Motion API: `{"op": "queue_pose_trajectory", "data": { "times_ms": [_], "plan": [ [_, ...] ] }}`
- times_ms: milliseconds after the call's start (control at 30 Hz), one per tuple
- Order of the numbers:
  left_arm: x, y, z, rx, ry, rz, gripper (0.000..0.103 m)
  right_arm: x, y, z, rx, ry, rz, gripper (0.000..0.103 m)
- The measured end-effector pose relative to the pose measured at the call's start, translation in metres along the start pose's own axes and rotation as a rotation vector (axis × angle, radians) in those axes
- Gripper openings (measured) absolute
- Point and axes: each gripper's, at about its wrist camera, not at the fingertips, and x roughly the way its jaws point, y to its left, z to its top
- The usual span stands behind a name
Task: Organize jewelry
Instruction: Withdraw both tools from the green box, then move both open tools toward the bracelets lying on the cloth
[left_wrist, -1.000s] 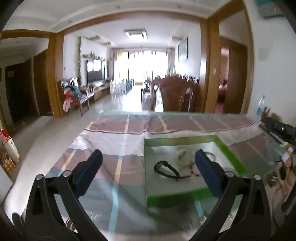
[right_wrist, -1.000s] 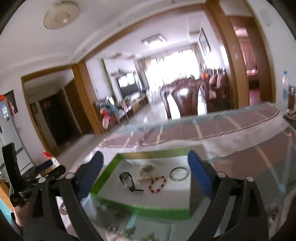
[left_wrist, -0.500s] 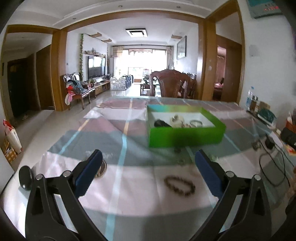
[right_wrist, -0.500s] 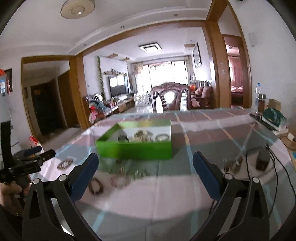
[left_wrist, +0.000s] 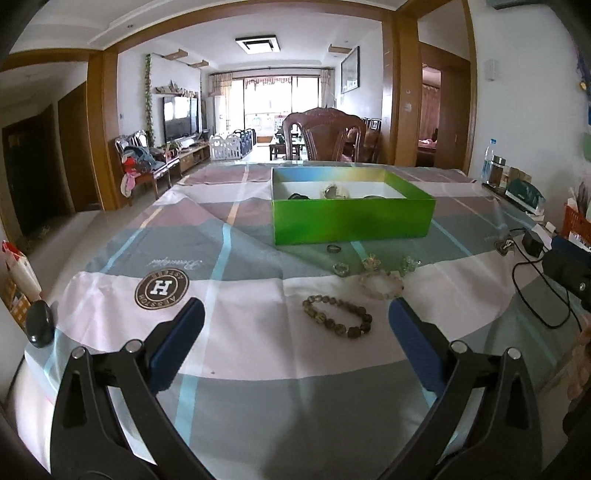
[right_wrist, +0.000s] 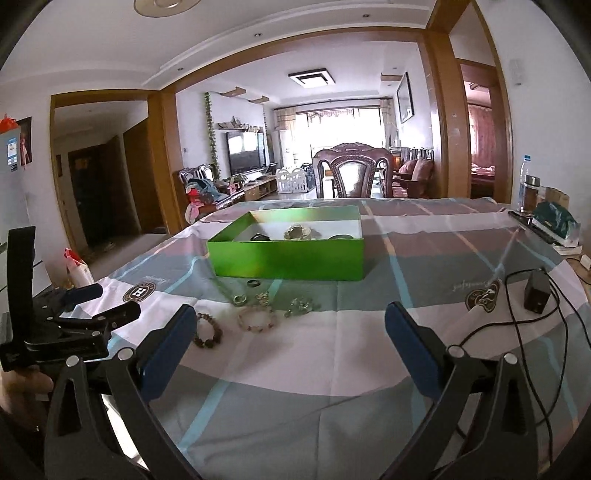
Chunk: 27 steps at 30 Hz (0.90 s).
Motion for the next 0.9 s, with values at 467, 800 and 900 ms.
{"op": "queue_pose_trajectory", "data": {
  "times_ms": [467,800,900],
  "plan": [
    [0.005,-0.001,0.000,0.002,0.011,-0.010,0.099,0.002,-0.004,-0.002,0.020,0.017,-0.006,0.099],
    [0.007,-0.002,-0.004,0.003,0.023,-0.016,0.099,0.008,-0.006,-0.005,0.028,0.036,-0.001,0.099],
    [0.008,-0.003,-0.004,0.003,0.026,-0.020,0.099,0.010,-0.007,-0.005,0.028,0.043,0.001,0.099]
  ]
}}
